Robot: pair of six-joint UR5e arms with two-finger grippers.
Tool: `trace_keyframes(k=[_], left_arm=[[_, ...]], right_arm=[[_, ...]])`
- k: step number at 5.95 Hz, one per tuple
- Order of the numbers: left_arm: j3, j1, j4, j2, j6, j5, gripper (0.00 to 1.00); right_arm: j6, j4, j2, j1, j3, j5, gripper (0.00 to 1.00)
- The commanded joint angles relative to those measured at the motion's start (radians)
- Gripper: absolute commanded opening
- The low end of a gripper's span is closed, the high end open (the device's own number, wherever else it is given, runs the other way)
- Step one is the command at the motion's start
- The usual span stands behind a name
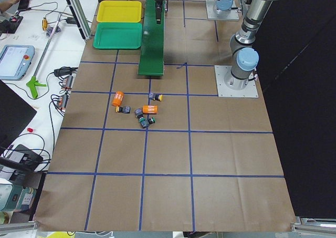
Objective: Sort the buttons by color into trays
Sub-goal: 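Reach the left gripper down to the yellow-capped button in the pile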
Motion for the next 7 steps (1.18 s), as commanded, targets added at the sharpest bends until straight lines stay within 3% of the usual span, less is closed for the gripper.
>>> trace_keyframes(k=[1,5,7], left_arm=[[-0.001,0.0,0.002,-0.001,0.0,0.0,0.98],[-0.003,0.032,0.001,0.0,0.037,0.001,0.98],[-0.004,0.141,0.005,-0.037,0.286,0.0,0.98]], right_arm=[[-0.008,0.0,0.0,0.0,0.0,-0.001,1.0],[-0.028,0.0,0.001,0.0,0.002,-0.001,1.0],[-0.018,-0.002,-0.002,0.0,-0.001,0.0,1.0]])
